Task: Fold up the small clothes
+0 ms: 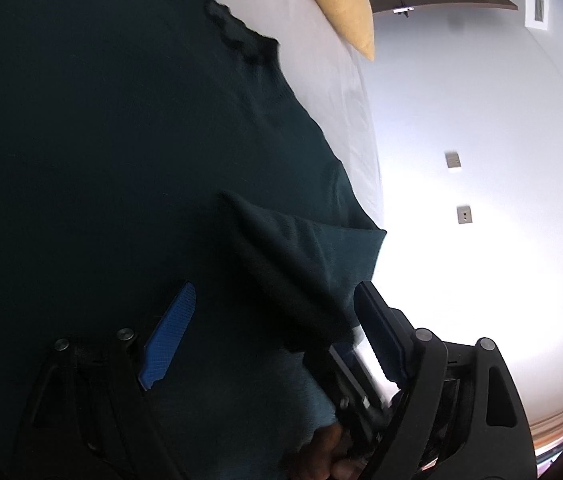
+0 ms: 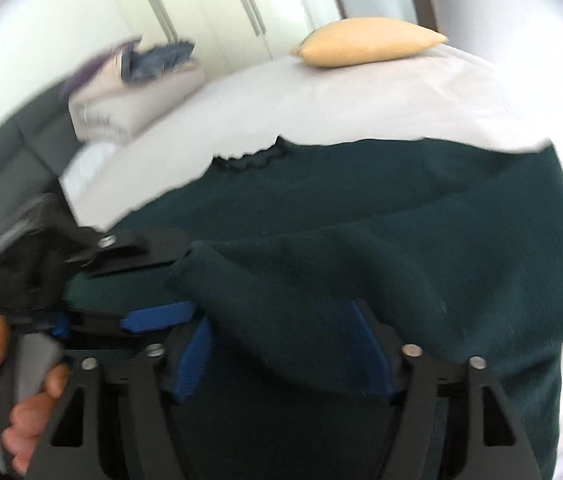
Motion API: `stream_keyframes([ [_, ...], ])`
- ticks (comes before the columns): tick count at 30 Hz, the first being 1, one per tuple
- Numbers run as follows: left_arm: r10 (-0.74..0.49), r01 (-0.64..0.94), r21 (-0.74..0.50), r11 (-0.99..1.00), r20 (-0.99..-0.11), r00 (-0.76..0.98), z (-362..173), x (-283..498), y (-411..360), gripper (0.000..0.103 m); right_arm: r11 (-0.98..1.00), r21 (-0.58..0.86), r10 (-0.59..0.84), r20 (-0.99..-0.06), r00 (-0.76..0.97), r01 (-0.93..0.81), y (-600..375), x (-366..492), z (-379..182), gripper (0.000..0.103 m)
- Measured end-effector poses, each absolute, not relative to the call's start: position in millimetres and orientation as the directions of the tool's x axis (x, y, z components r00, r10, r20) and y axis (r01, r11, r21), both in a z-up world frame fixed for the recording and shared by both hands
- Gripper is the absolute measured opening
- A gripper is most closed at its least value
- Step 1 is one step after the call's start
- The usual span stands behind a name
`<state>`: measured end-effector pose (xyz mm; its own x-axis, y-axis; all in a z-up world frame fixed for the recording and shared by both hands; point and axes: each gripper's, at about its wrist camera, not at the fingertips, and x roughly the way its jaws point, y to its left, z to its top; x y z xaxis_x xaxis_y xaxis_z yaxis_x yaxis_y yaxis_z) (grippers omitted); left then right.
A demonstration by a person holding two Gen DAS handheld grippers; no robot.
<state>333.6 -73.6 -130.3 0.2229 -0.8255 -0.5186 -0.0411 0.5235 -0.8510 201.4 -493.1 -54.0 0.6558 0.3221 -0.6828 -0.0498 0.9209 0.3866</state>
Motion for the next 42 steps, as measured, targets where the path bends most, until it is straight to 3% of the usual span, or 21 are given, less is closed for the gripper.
stream_keyframes([
  [5,-0.836,-0.007,-0.851,0.524,-0.517,0.183,-134.9,328.4,-106.2,0.081,0.869,0.493,0.353,-0.674,0.649,0.040,-526.8,181.5,-68.2,0.075],
  [7,-0.826,-0.005,-0.842,0.540,-0.531,0.190,-137.0,326.7,-108.8,0.072,0.842,0.535,0.366,-0.659,0.657,0.067,-537.8,174.2,-71.4,0.075],
  [8,-0.825,-0.016,-0.842,0.539,-0.532,0.192,-139.4,326.9,-108.6,0.058,0.826,0.559,0.376,-0.648,0.662,0.077,-542.0,175.1,-73.7,0.075],
  [9,-0.824,-0.026,-0.843,0.538,-0.532,0.193,-140.4,326.7,-109.5,0.036,0.809,0.581,0.385,-0.637,0.669,0.087,-545.9,174.6,-74.8,0.075],
  [10,-0.820,-0.034,-0.839,0.543,-0.539,0.194,-141.9,326.7,-110.7,0.027,0.792,0.602,0.392,-0.626,0.674,0.098,-549.9,174.3,-76.0,0.075],
  [14,-0.812,0.005,-0.829,0.559,-0.546,0.208,-136.3,326.6,-120.0,0.008,0.692,0.706,0.435,-0.573,0.695,0.149,-568.0,171.5,-83.2,0.075],
  [22,-0.767,0.071,-0.815,0.575,-0.507,0.393,-78.4,346.9,-52.9,0.007,0.606,0.771,0.429,-0.522,0.738,0.193,-585.8,170.6,-85.6,0.075],
  [28,-0.719,-0.017,-0.805,0.594,-0.540,0.437,-102.2,356.5,-9.3,0.007,0.452,0.863,0.442,-0.435,0.785,0.223,-598.5,185.5,-87.6,0.084],
  [38,-0.706,-0.042,-0.788,0.614,-0.573,0.416,-135.0,360.0,-2.7,0.007,0.237,0.941,0.489,-0.329,0.808,0.241,-612.1,215.9,-90.4,0.086],
  [42,-0.716,-0.031,-0.793,0.608,-0.565,0.410,-137.9,362.2,1.5,0.007,0.215,0.932,0.496,-0.363,0.789,0.293,-614.3,231.1,-96.5,0.088],
])
